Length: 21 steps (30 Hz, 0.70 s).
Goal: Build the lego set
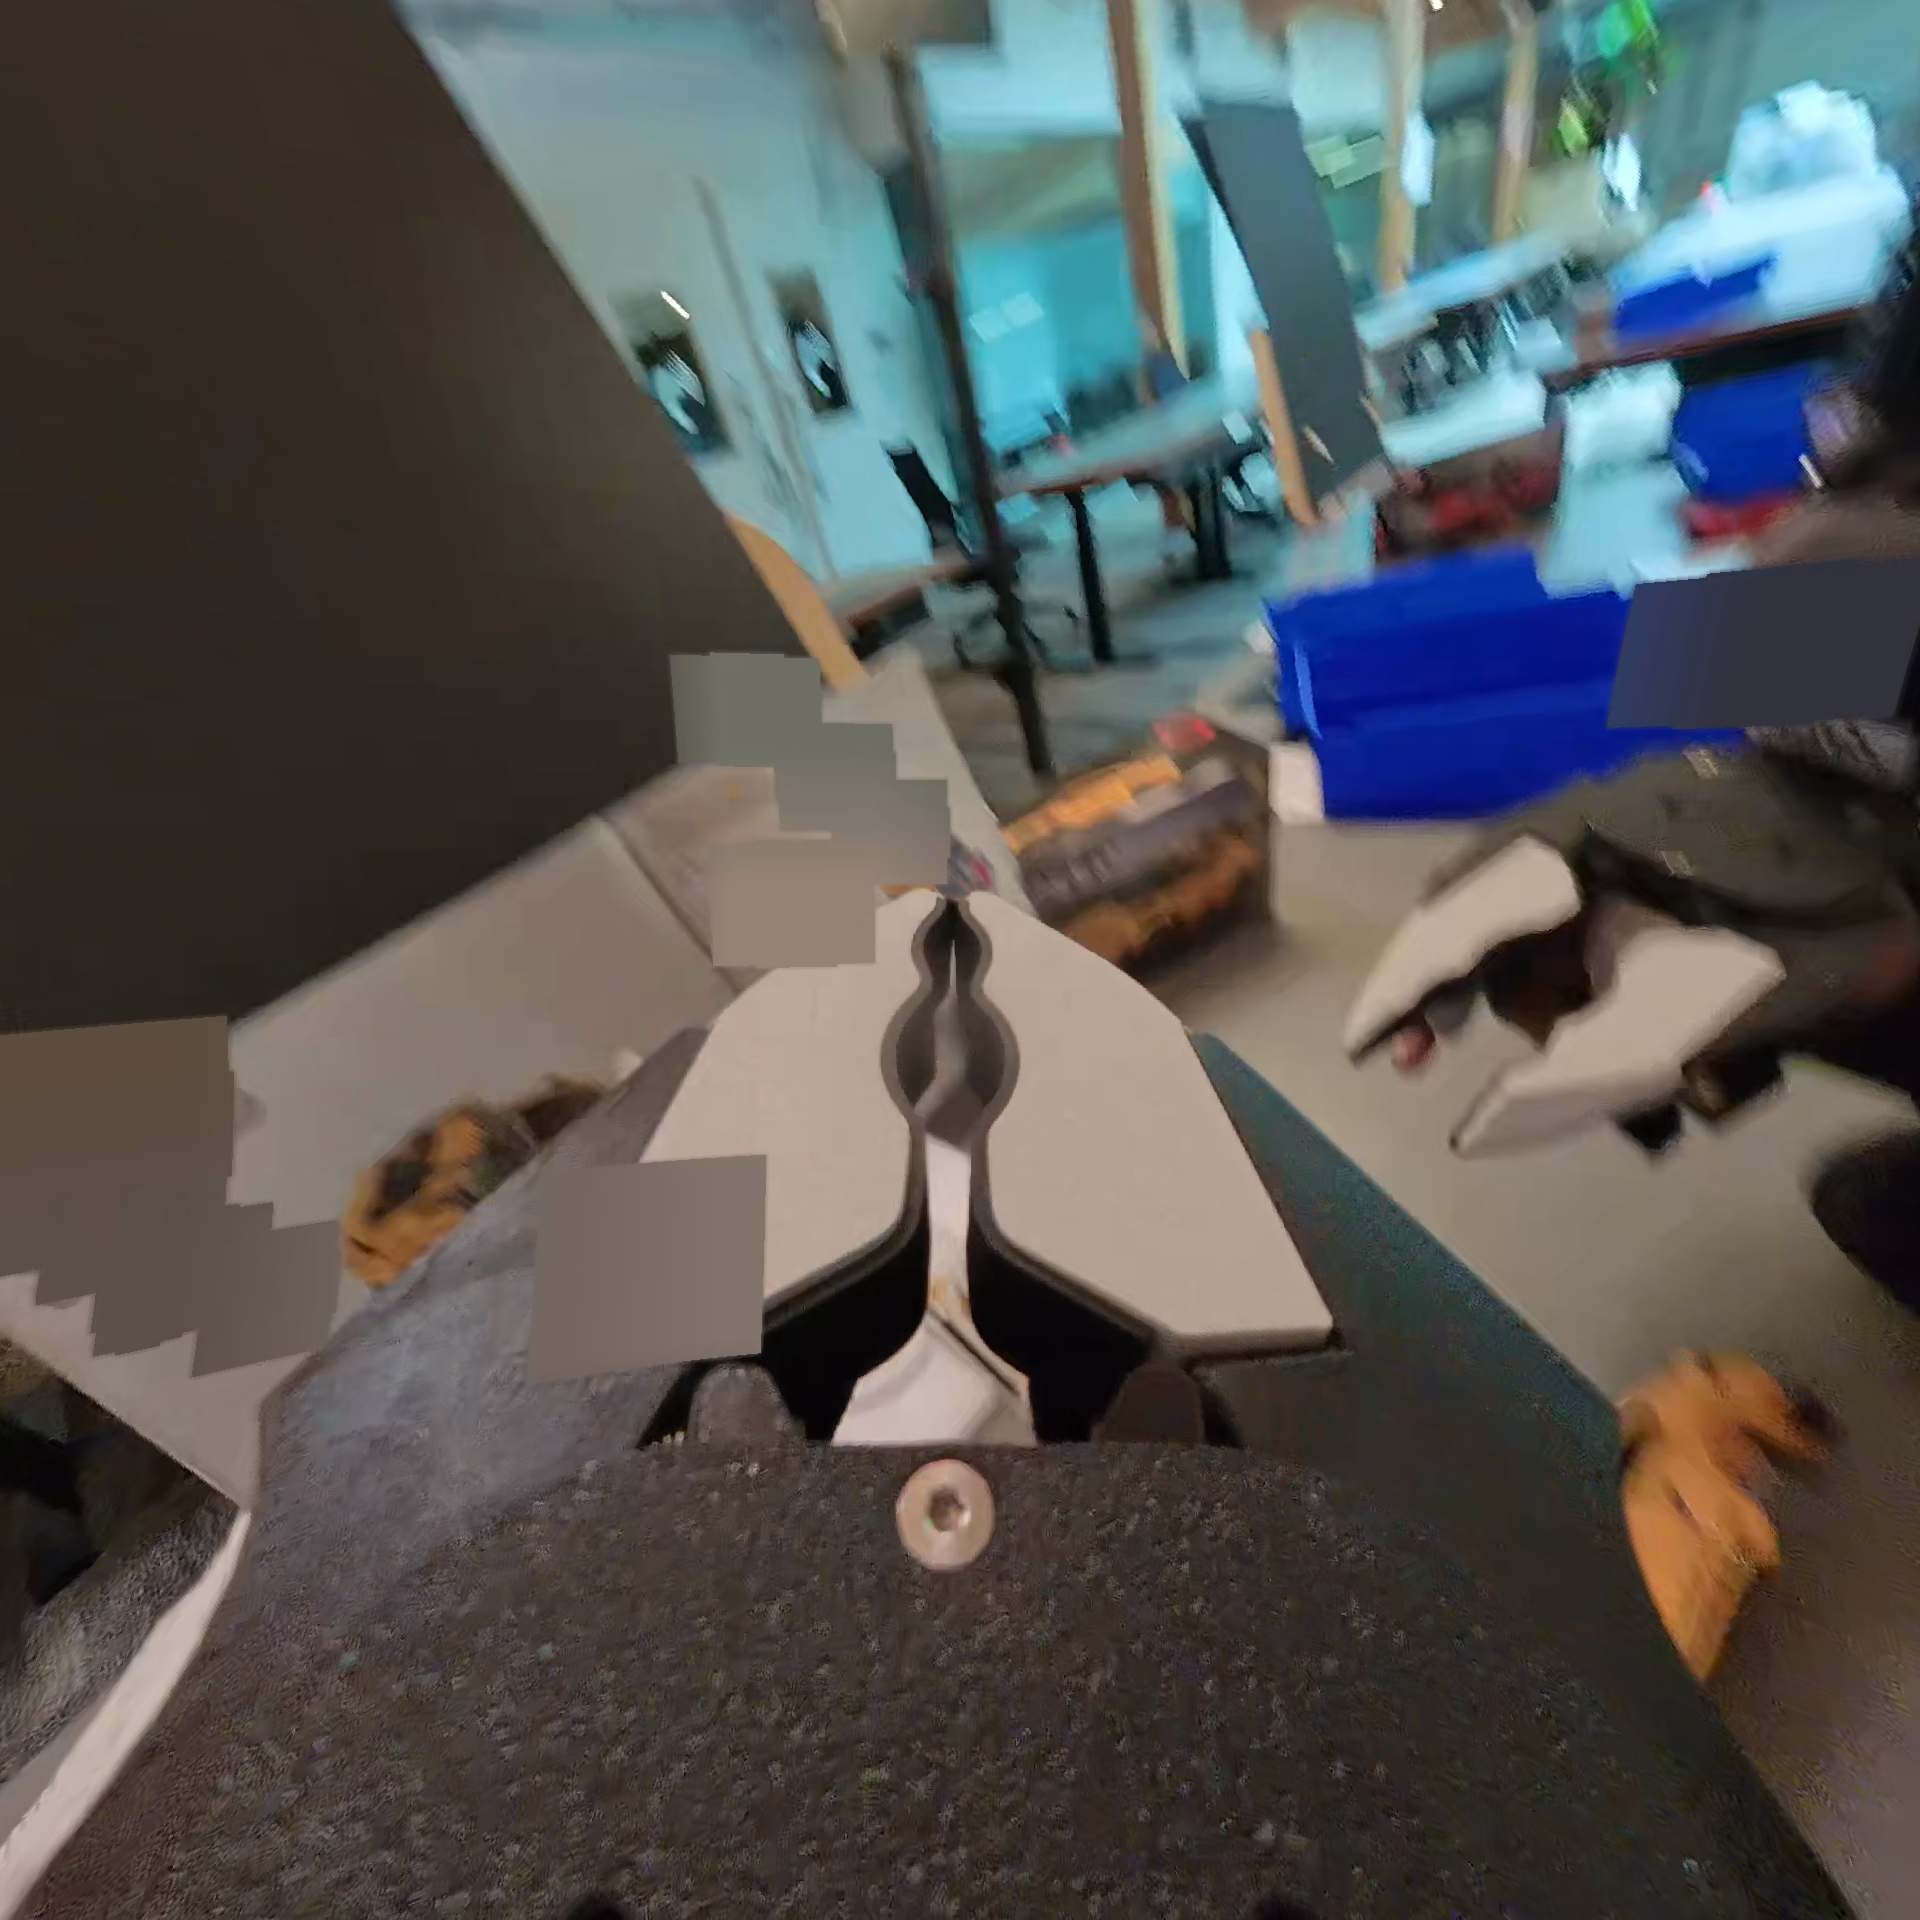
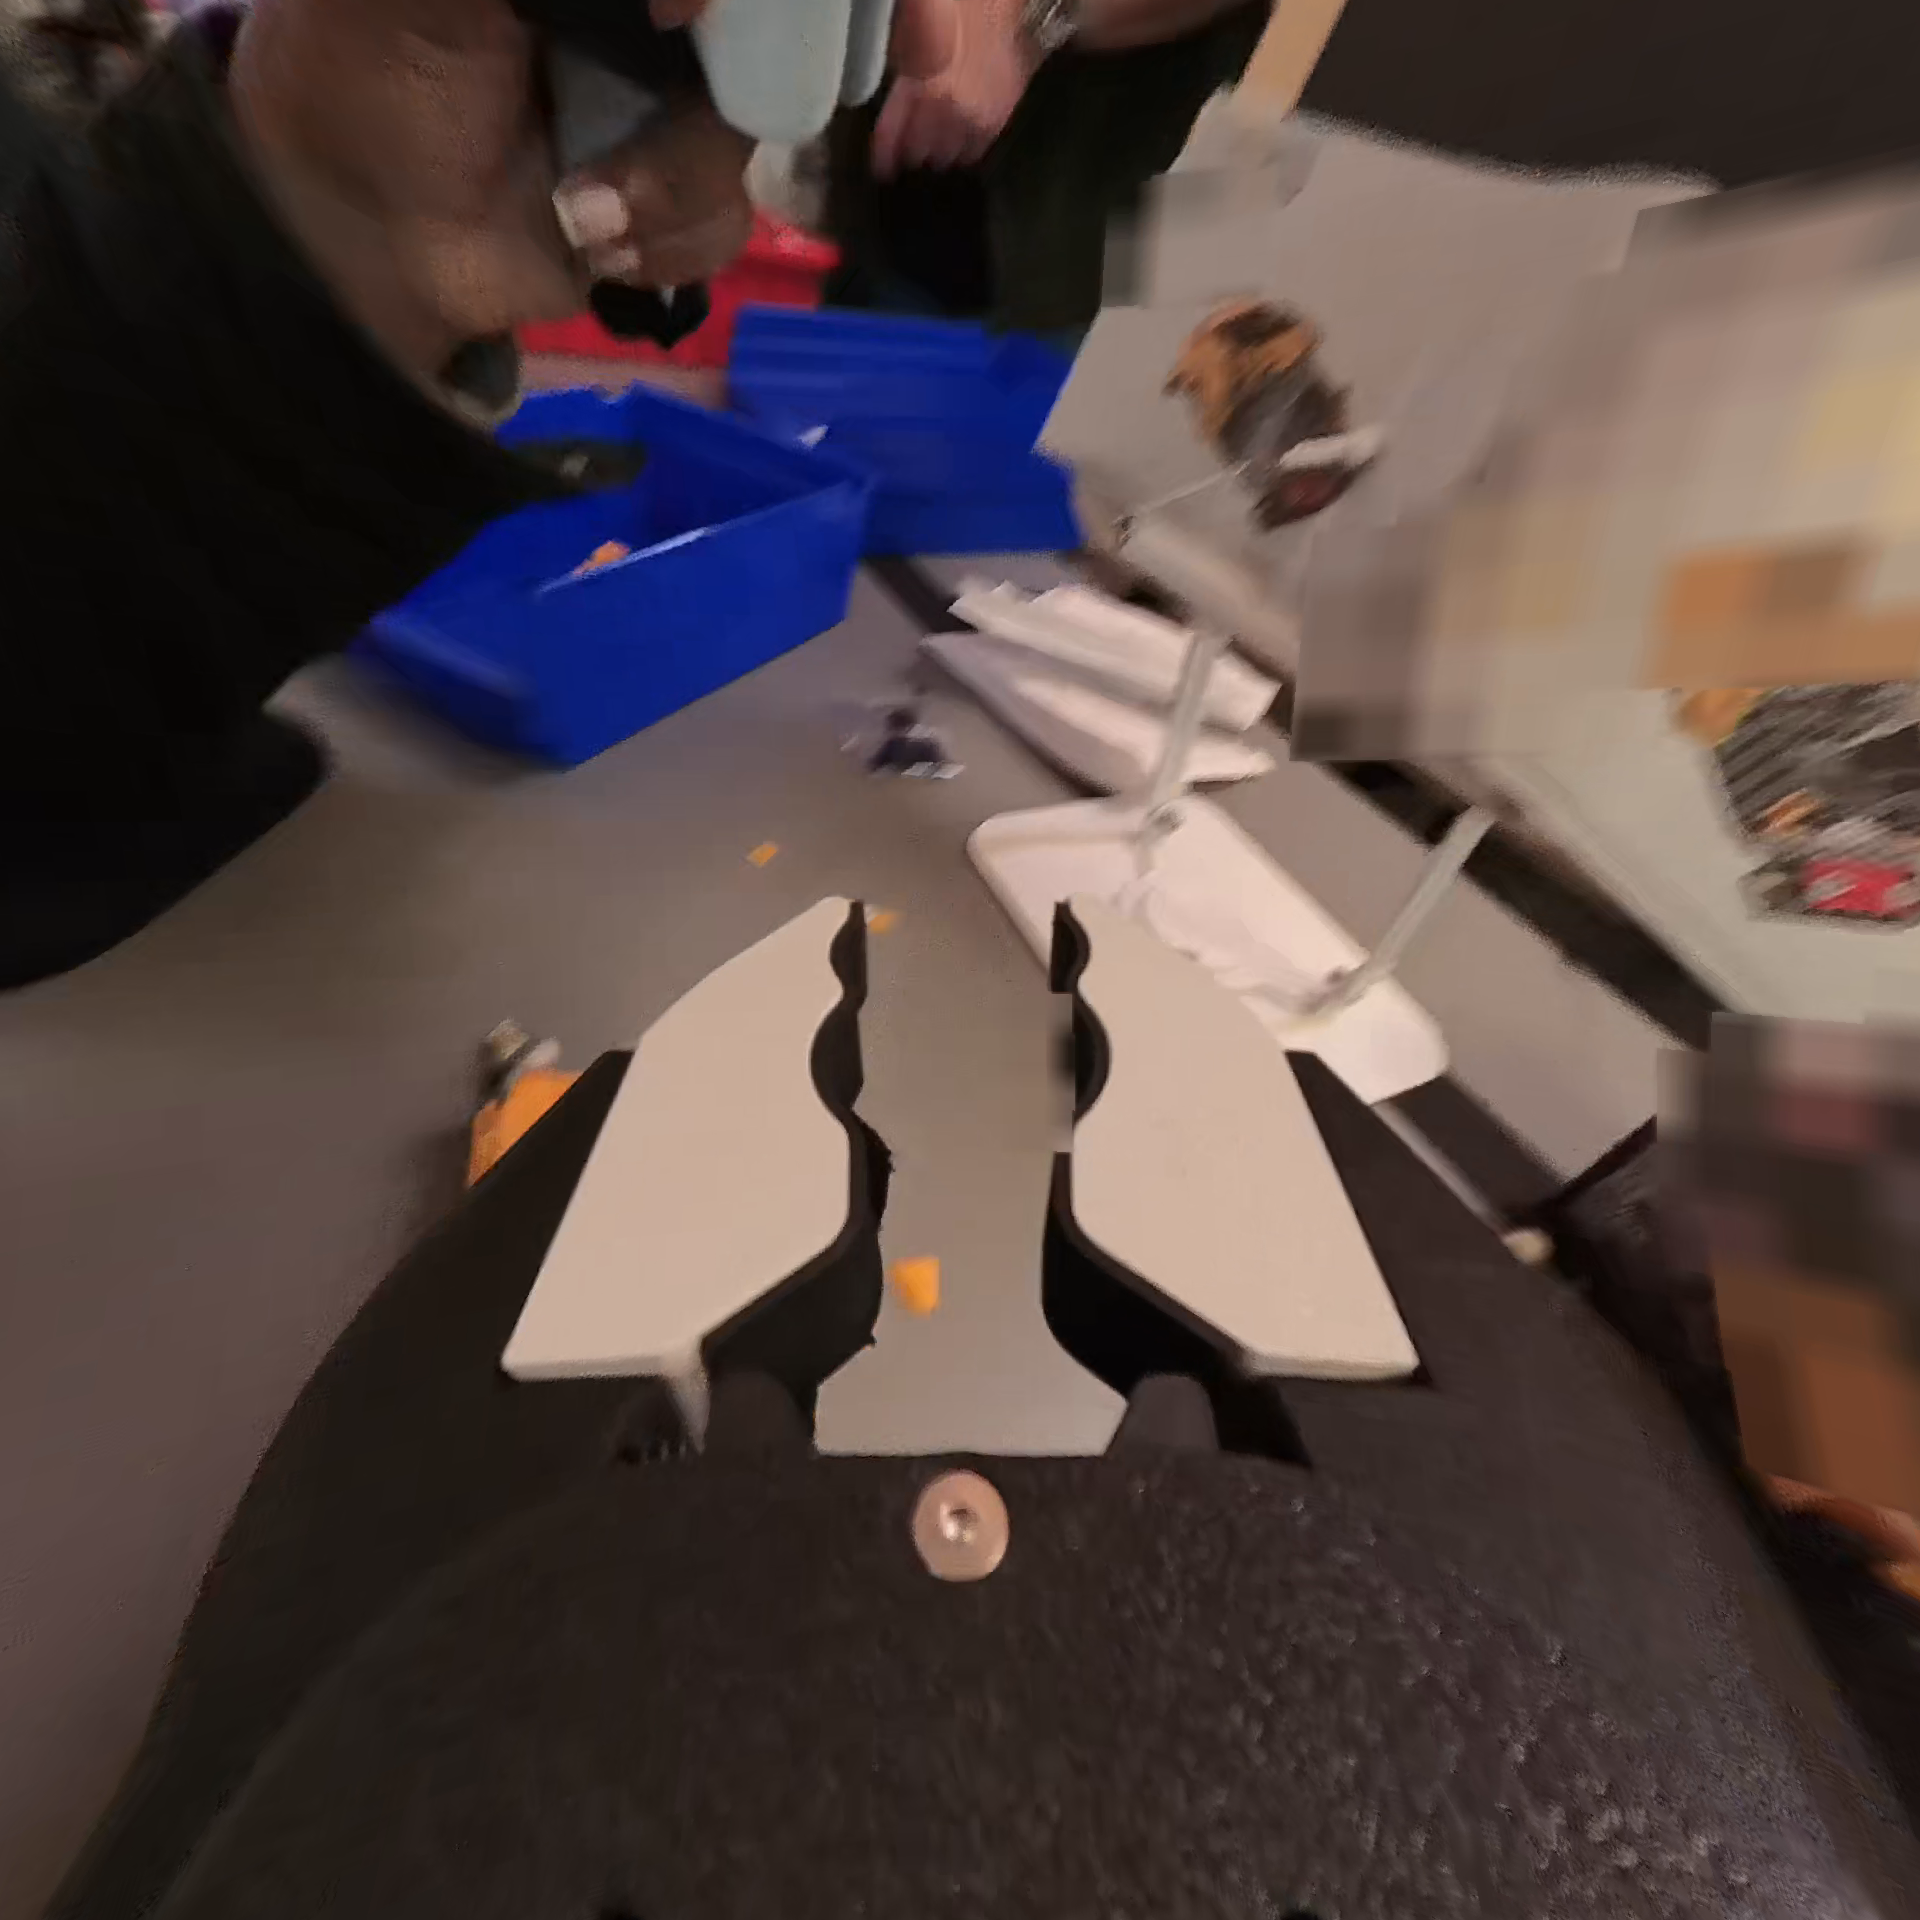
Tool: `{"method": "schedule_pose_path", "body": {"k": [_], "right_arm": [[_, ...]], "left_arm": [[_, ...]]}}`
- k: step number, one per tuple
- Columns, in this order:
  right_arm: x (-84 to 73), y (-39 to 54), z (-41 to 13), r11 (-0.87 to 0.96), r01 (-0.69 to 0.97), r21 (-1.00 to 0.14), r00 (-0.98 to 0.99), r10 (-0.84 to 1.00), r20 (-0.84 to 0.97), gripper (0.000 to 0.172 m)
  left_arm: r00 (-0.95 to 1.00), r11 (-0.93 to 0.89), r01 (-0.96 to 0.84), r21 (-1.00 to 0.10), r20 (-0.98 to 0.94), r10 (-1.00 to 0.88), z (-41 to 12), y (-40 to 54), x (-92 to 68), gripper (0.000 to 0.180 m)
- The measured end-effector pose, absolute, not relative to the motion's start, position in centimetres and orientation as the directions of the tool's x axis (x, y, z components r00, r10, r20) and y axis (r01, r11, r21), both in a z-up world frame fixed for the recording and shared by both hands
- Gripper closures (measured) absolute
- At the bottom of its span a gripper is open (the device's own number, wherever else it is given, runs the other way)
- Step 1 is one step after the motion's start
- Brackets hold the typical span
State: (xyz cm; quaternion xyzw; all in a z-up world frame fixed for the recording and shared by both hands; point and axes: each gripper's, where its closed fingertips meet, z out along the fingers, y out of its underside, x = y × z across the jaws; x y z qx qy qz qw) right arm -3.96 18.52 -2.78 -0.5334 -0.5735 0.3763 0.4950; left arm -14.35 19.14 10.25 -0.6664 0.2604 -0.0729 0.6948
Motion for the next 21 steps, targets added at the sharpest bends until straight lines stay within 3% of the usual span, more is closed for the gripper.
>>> {"method": "schedule_pose_path", "body": {"k": [3,4,9,11,14,21], "right_arm": [[-1.5,14.4,-7.1,0.101,0.354,-0.93,-0.086,0.993,0.075,0.126],[-0.8,13.2,-8.7,0.101,0.394,-0.913,-0.114,0.992,0.061,0.122],[0.8,9.7,-15.3,0.164,0.574,-0.802,-0.154,0.984,0.091,0.104],[0.3,9.3,-16.0,0.171,0.592,-0.788,-0.161,0.983,0.092,0.11],[0.0,10.0,-17.1,0.252,0.632,-0.733,-0.206,0.966,0.154,0.132],[0.2,10.1,-17.2,0.377,0.659,-0.651,-0.379,0.914,0.147,0.132]], "left_arm": [[0.771,-0.014,-0.373,-0.928,-0.302,-0.56,3.7,15.7,-12.8,0.179],[0.747,-0.055,-0.405,-0.913,-0.296,-0.595,1.0,14.5,-12.4,0.171],[0.682,-0.264,-0.411,-0.873,-0.102,-0.724,-9.4,9.3,-10.7,0.153],[0.678,-0.29,-0.391,-0.873,-0.06,-0.732,-11.0,8.3,-10.5,0.154],[0.69,-0.327,-0.396,-0.858,-0.044,-0.722,-11.9,7.5,-10.8,0.159],[0.813,-0.484,-0.446,-0.753,-0.114,-0.571,-16.1,8.6,-15.2,0.165]]}}
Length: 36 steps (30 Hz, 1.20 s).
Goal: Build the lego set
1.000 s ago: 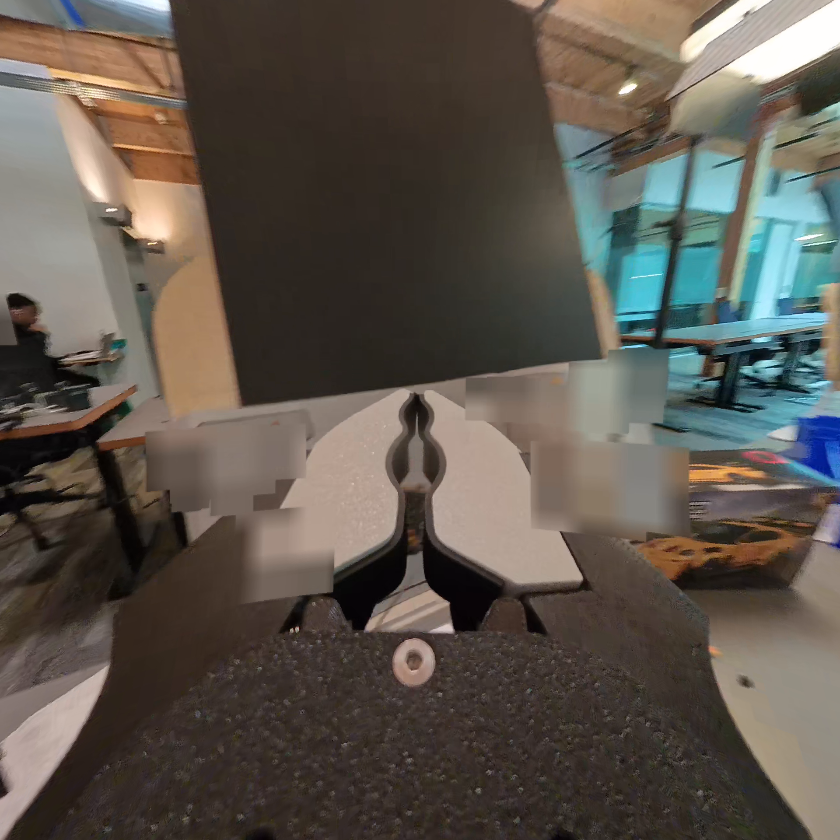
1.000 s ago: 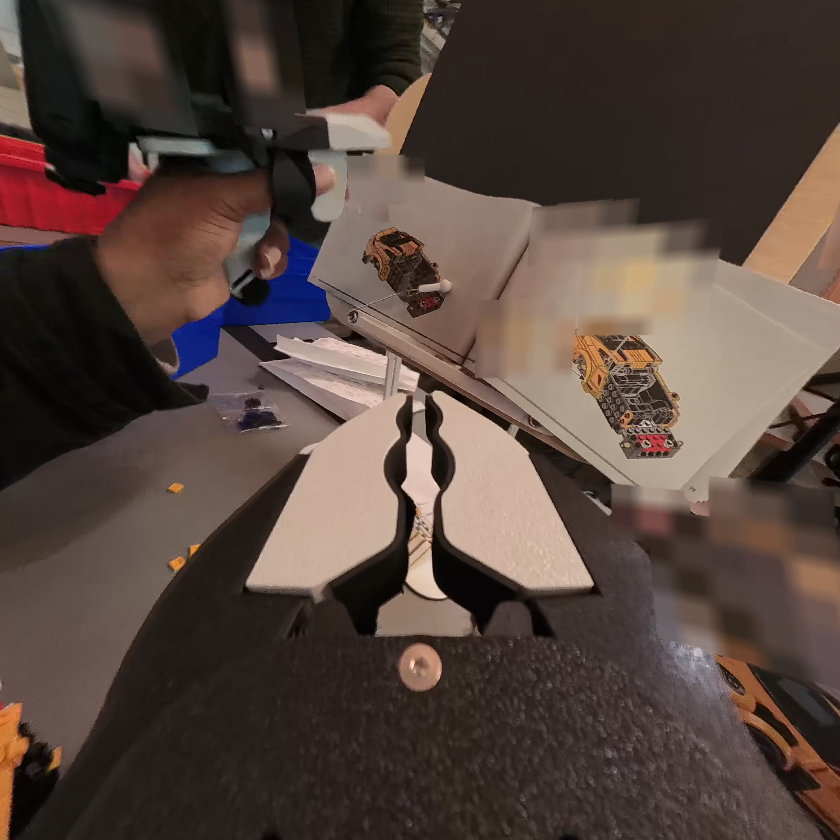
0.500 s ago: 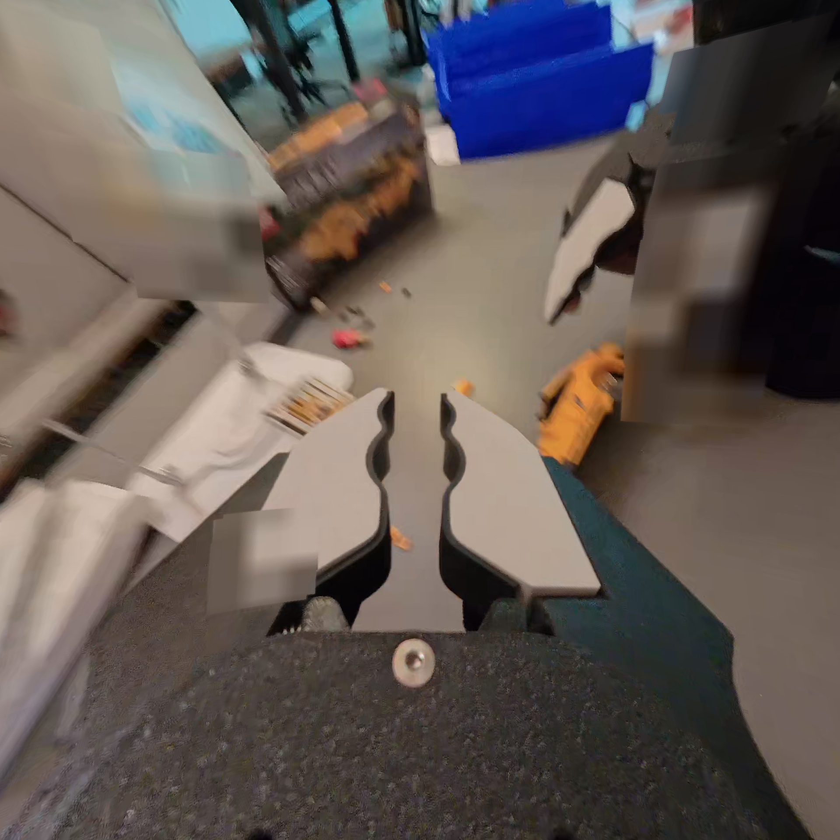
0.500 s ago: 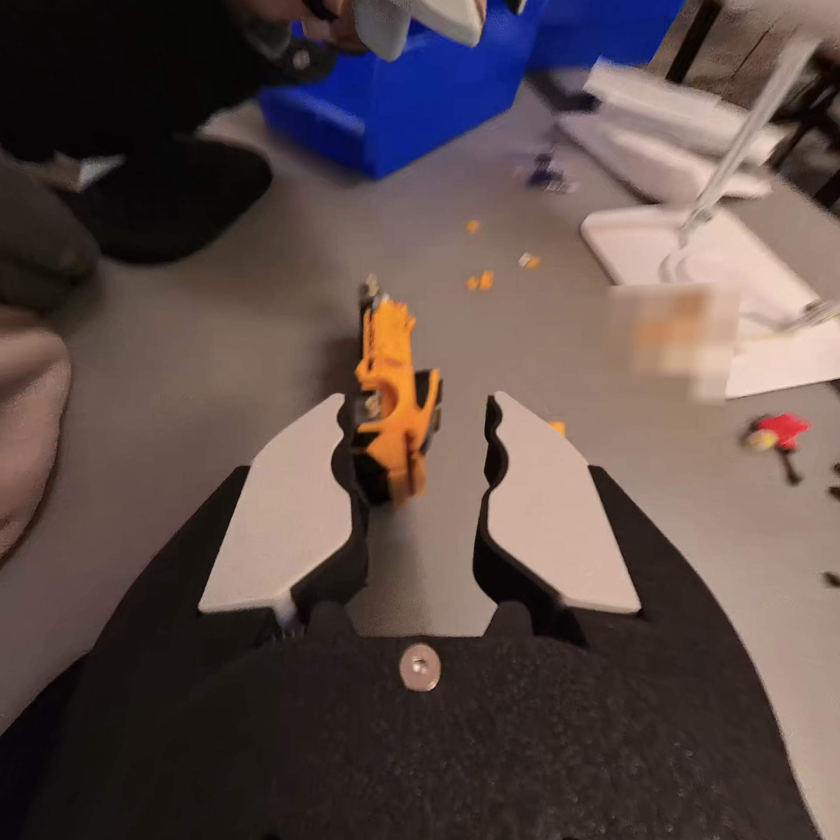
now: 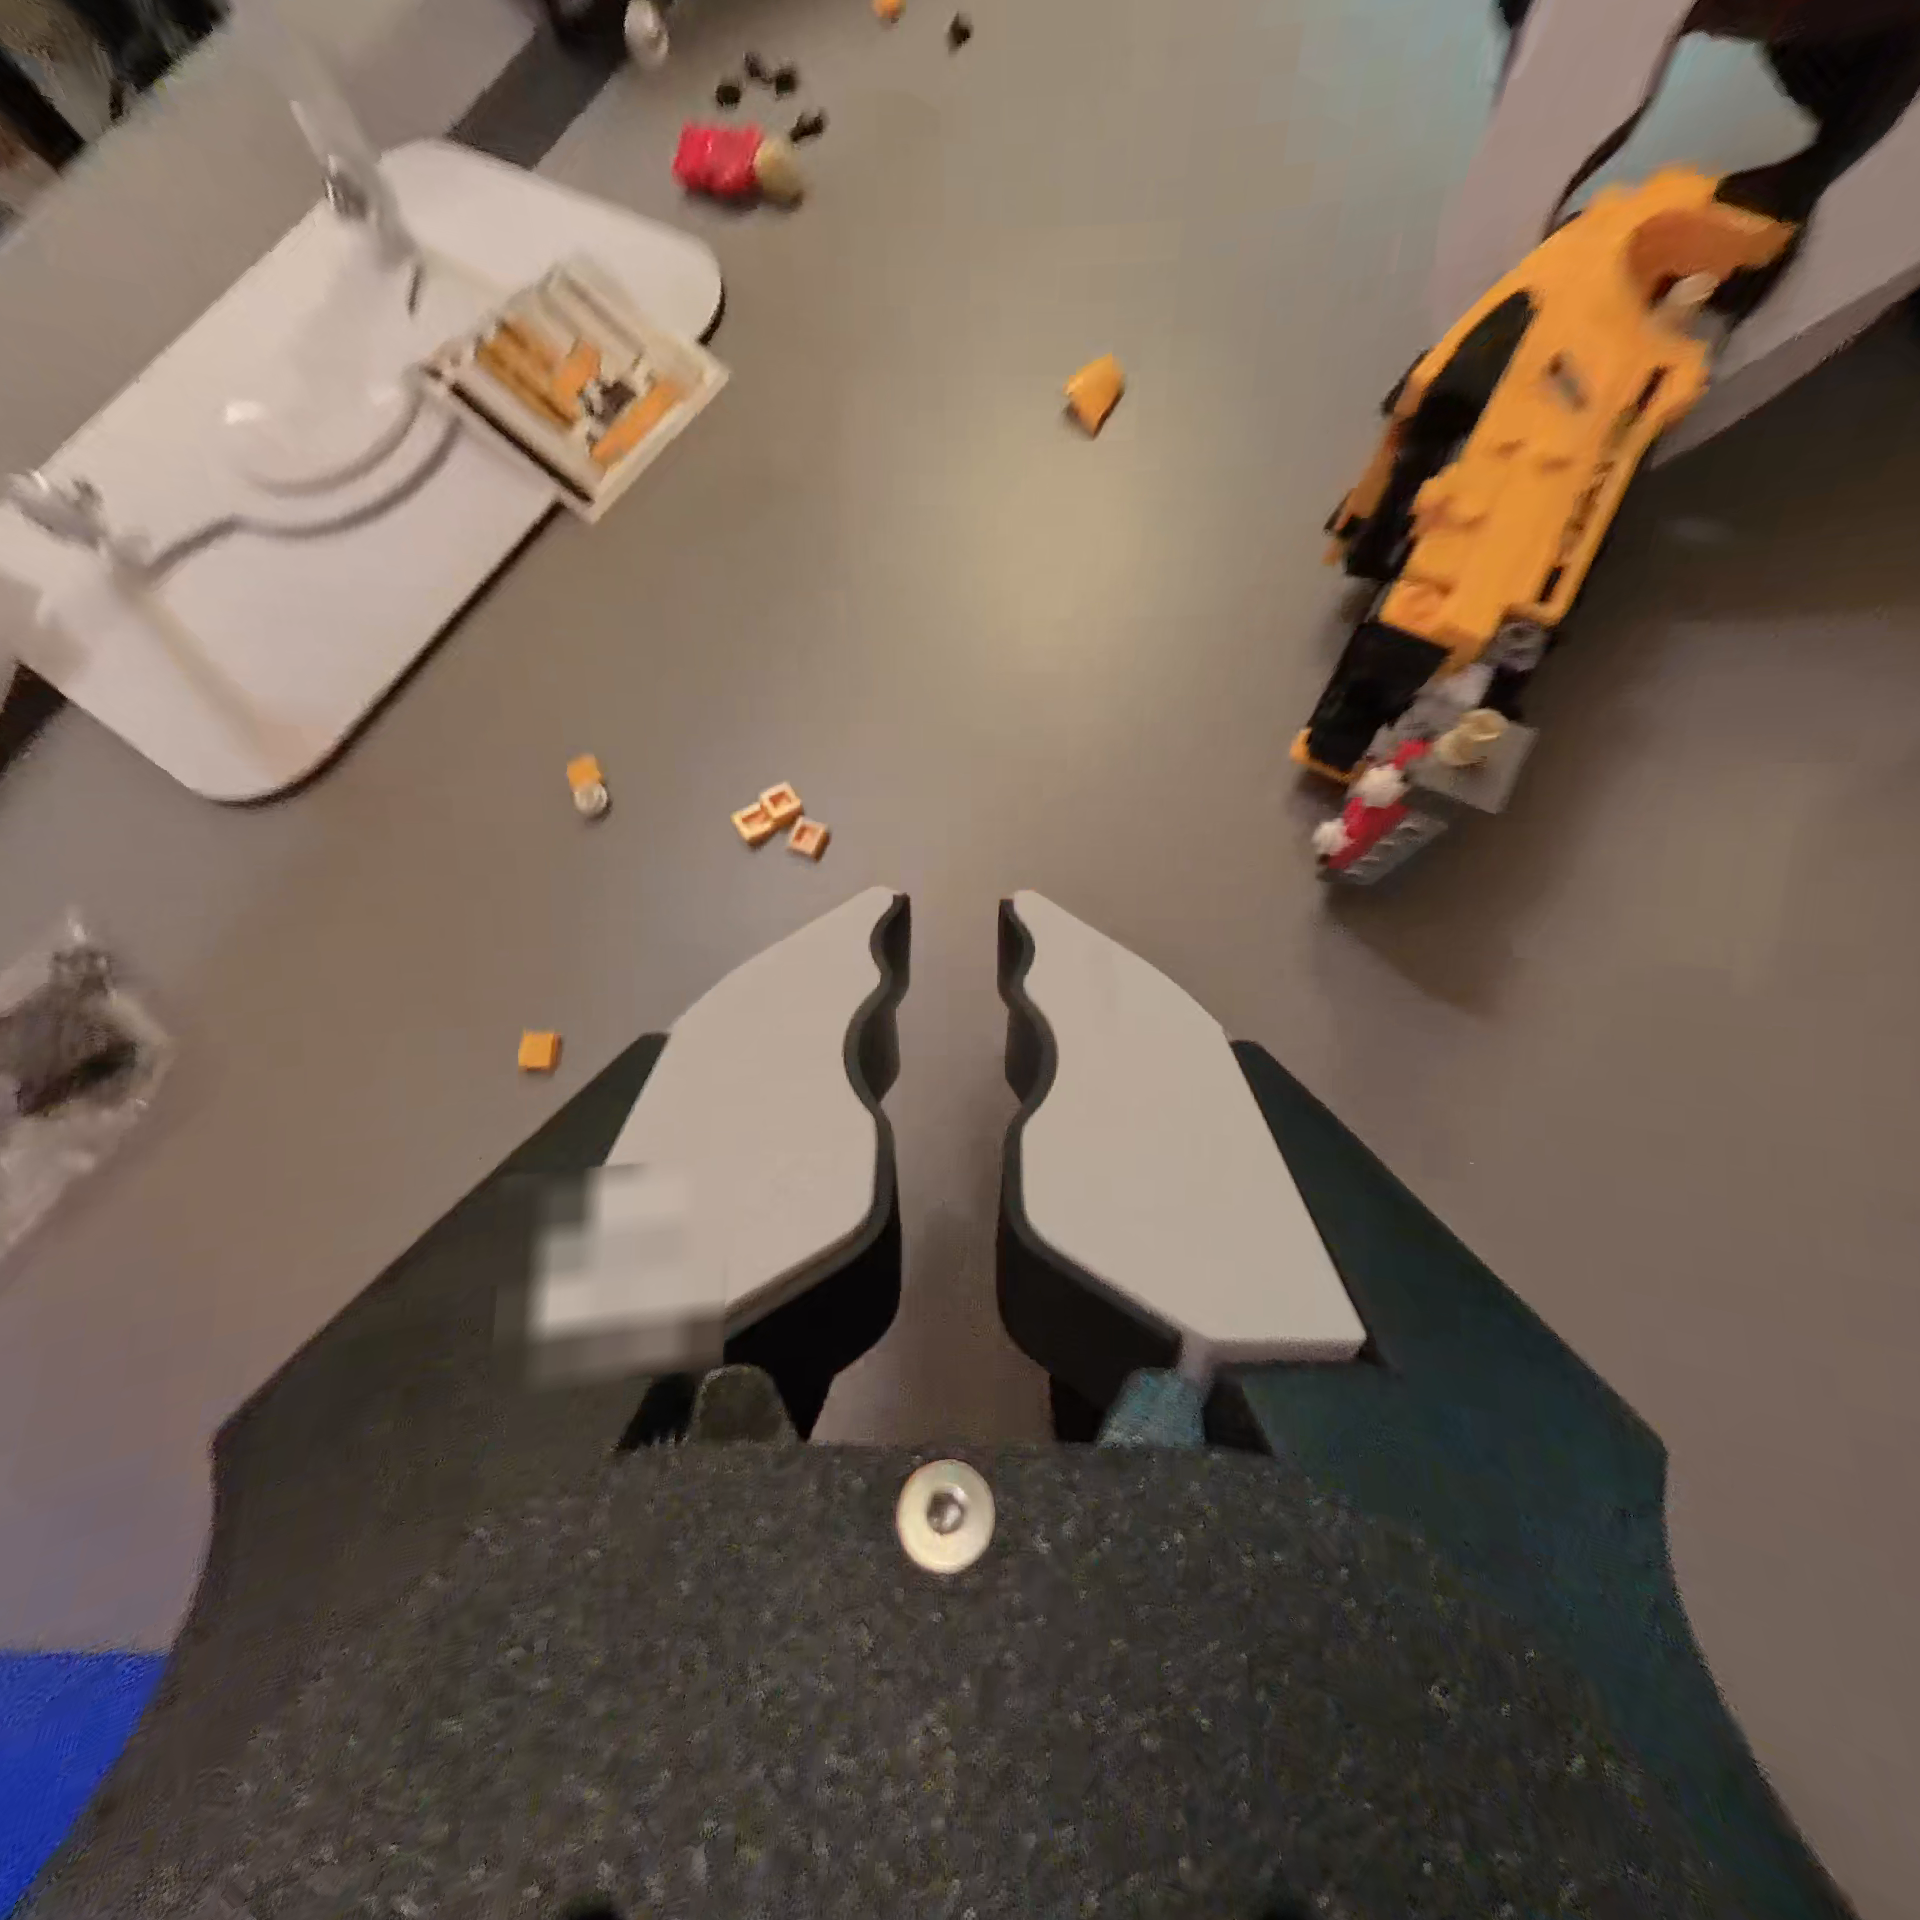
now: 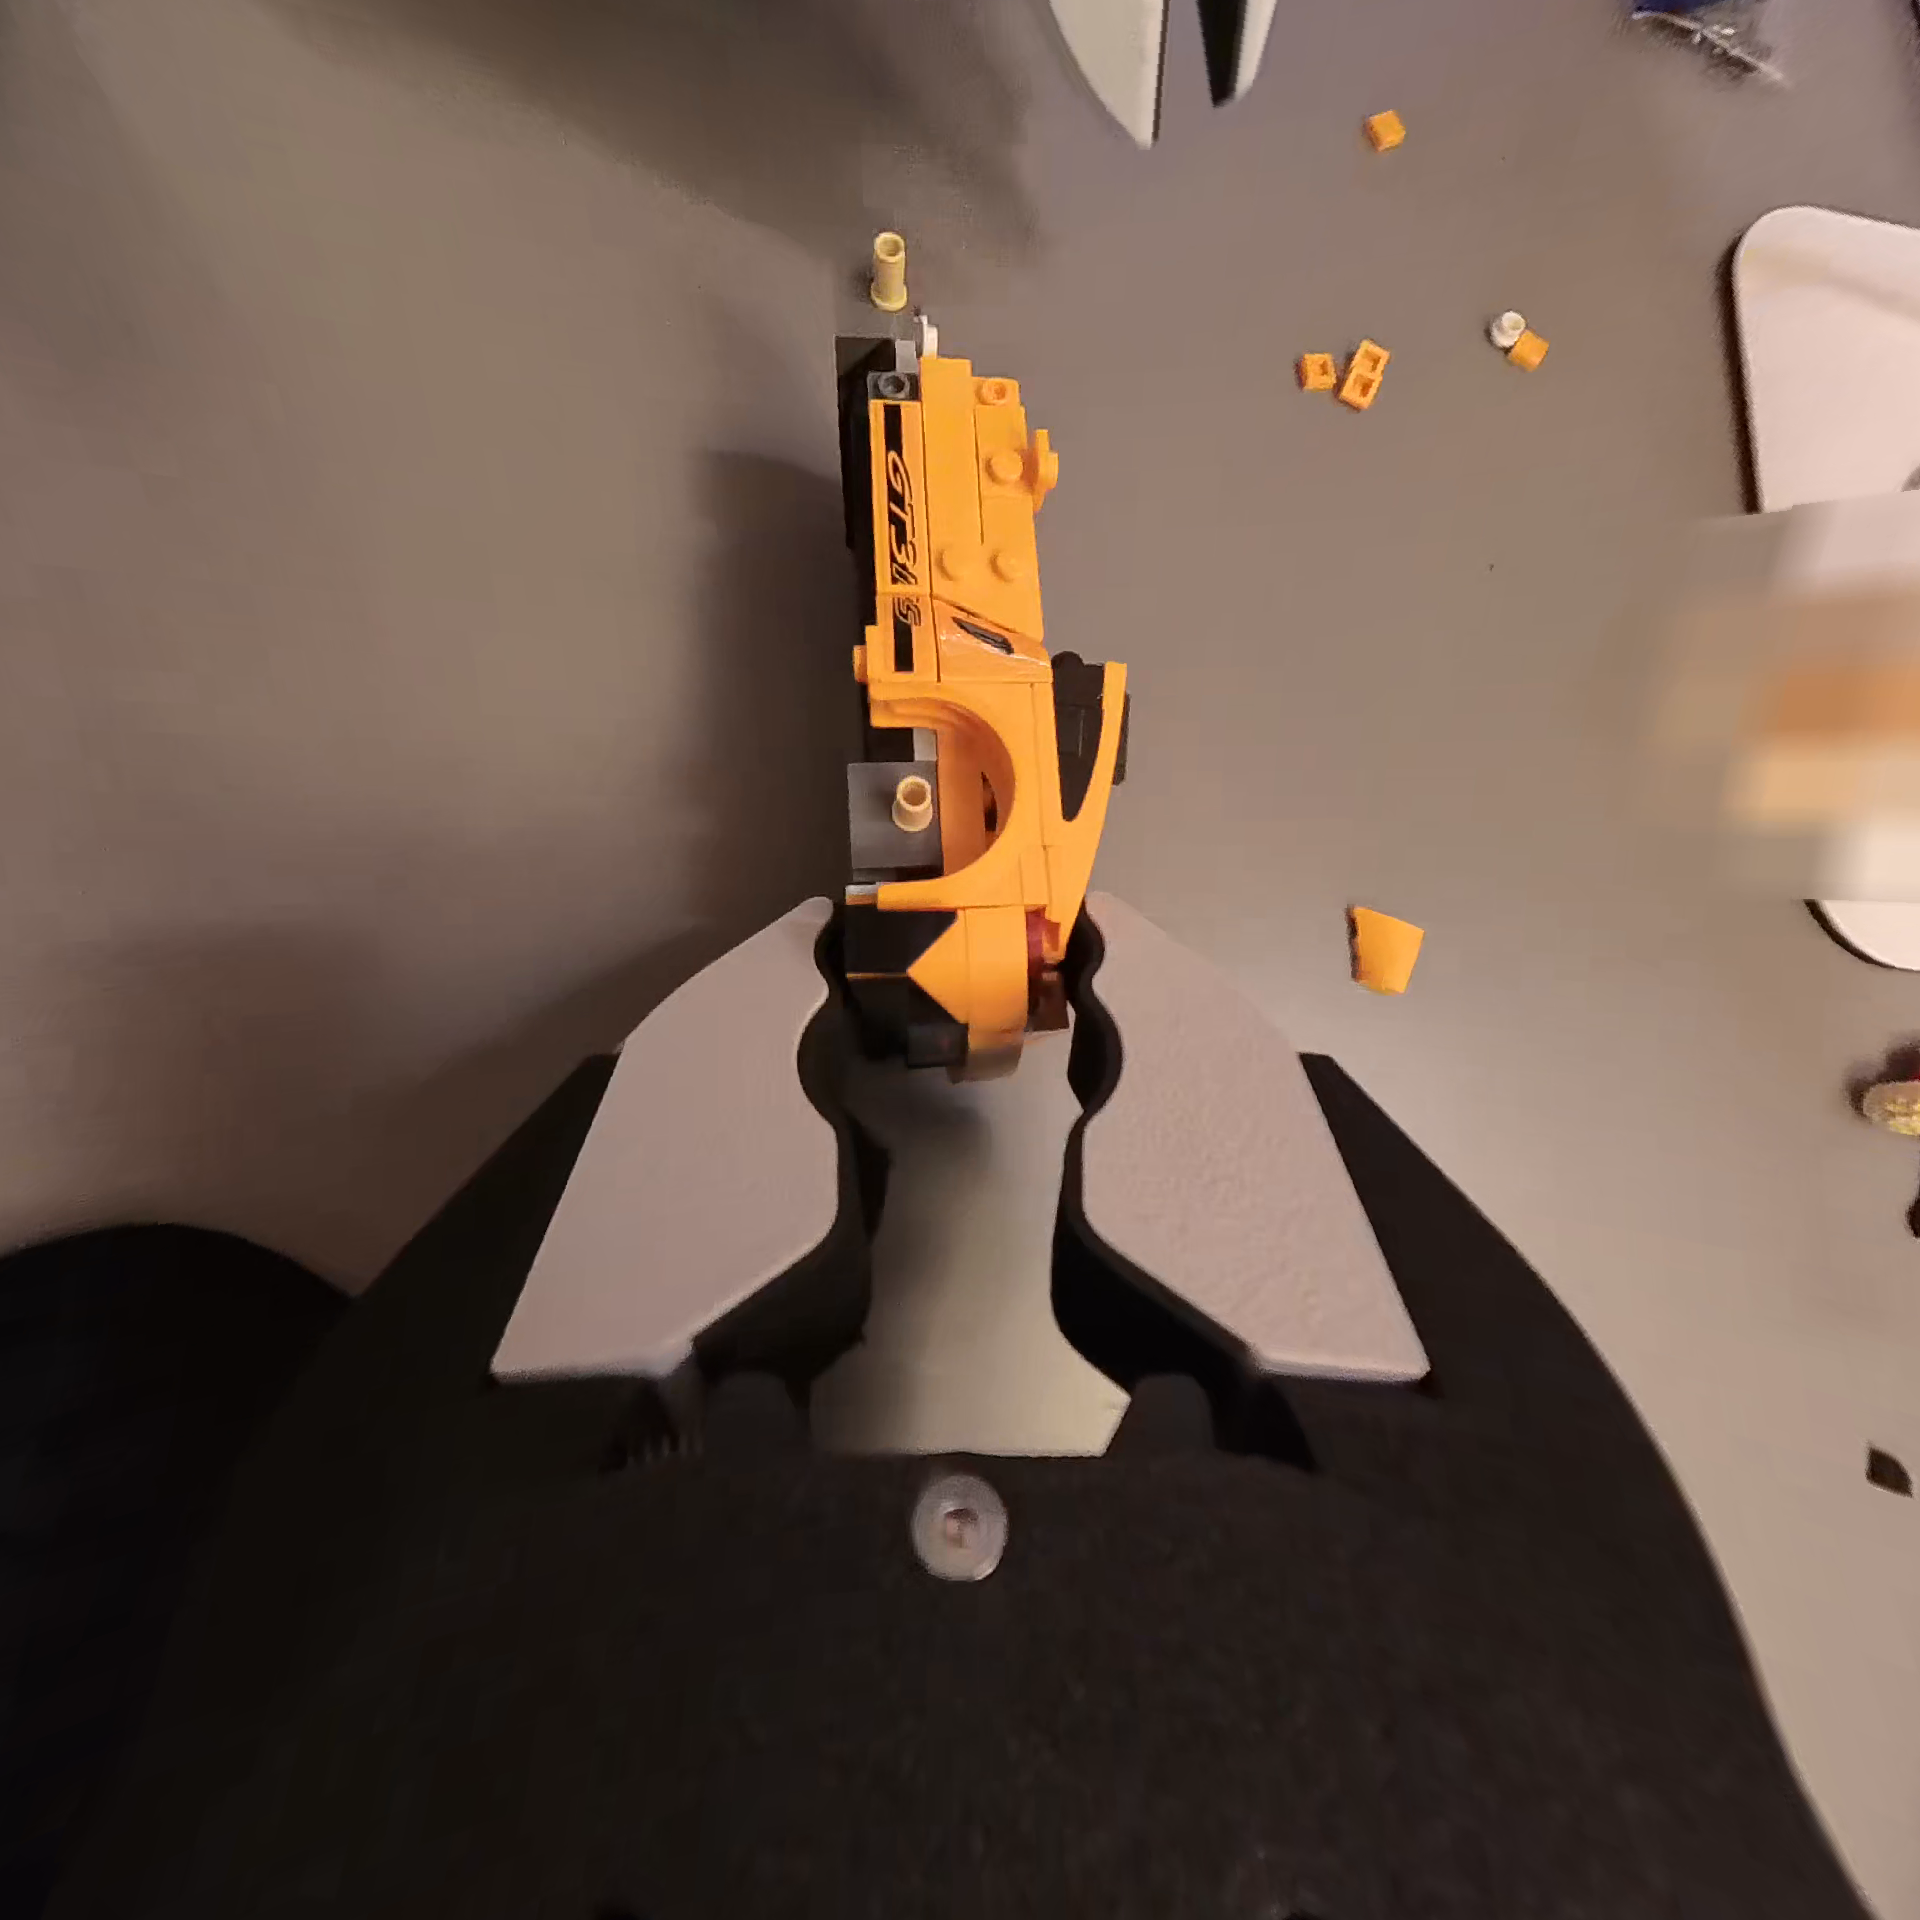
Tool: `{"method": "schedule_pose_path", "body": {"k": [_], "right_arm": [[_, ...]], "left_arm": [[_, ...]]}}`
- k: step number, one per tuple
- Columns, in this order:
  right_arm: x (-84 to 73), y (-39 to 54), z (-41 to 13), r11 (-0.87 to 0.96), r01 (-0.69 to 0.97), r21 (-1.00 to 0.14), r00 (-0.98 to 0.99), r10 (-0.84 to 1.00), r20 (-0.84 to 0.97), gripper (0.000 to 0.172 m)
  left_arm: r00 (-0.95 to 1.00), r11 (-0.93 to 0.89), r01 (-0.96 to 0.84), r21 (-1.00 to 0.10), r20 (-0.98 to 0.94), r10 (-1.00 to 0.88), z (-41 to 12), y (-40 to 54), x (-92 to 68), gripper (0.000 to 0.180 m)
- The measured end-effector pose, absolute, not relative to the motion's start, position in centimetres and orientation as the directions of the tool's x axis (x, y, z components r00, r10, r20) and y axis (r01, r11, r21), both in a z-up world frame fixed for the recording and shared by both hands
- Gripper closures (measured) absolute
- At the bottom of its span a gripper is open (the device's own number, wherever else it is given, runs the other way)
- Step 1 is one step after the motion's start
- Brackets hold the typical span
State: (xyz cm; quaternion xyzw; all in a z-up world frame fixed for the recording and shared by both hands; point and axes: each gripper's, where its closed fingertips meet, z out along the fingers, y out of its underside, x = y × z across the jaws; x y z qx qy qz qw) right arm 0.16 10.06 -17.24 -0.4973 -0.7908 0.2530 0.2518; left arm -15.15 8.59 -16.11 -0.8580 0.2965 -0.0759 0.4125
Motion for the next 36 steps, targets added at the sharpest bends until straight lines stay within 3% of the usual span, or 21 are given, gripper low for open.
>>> {"method": "schedule_pose_path", "body": {"k": [2,5,10,13,16,18,25,30,33,36], "right_arm": [[0.0,10.1,-17.5,0.375,0.664,-0.647,-0.369,0.917,0.153,0.132],[0.2,9.8,-17.6,0.337,0.663,-0.669,-0.351,0.929,0.119,0.118],[-0.2,10.5,-13.8,0.186,0.48,-0.857,-0.234,0.969,0.079,0.112],[-0.6,13.6,-8.6,0.068,0.177,-0.982,-0.022,0.998,0.065,0.124],[1.2,17.8,-5.6,0.017,-0.04,-0.999,0.235,0.972,0.007,0.152],[2.4,19.6,-5.3,0.065,-0.049,-0.997,0.365,0.93,0.042,0.172],[3.6,21.0,-4.9,0.164,-0.026,-0.986,0.497,0.858,0.129,0.172],[3.8,21.3,-5.2,0.153,-0.017,-0.988,0.507,0.853,0.124,0.172],[3.7,21.4,-5.4,0.149,-0.009,-0.989,0.505,0.854,0.124,0.172],[3.6,21.5,-5.7,0.139,-0.005,-0.99,0.503,0.856,0.117,0.172]], "left_arm": [[0.836,-0.529,-0.414,-0.741,-0.079,-0.543,-17.4,9.0,-15.7,0.164],[0.856,-0.549,-0.391,-0.739,-0.073,-0.512,-18.1,9.7,-16.3,0.163],[0.877,-0.539,-0.37,-0.757,-0.093,-0.471,-18.4,10.8,-16.8,0.161],[0.89,-0.533,-0.351,-0.77,-0.098,-0.445,-18.4,11.5,-17.0,0.161],[0.9,-0.52,-0.337,-0.785,-0.107,-0.422,-18.2,11.8,-17.3,0.164],[0.907,-0.5,-0.316,-0.806,-0.103,-0.407,-17.8,11.9,-17.4,0.165],[0.936,-0.225,-0.24,-0.944,-0.164,-0.31,-10.3,10.8,-18.1,0.175],[0.983,-0.045,-0.183,-0.982,-0.183,-0.002,-1.1,6.7,-26.3,0.18],[0.964,-0.109,-0.177,-0.978,-0.195,0.183,1.8,3.5,-33.7,0.18],[0.962,-0.341,-0.095,-0.935,-0.174,0.208,0.8,1.8,-39.9,0.18]]}}
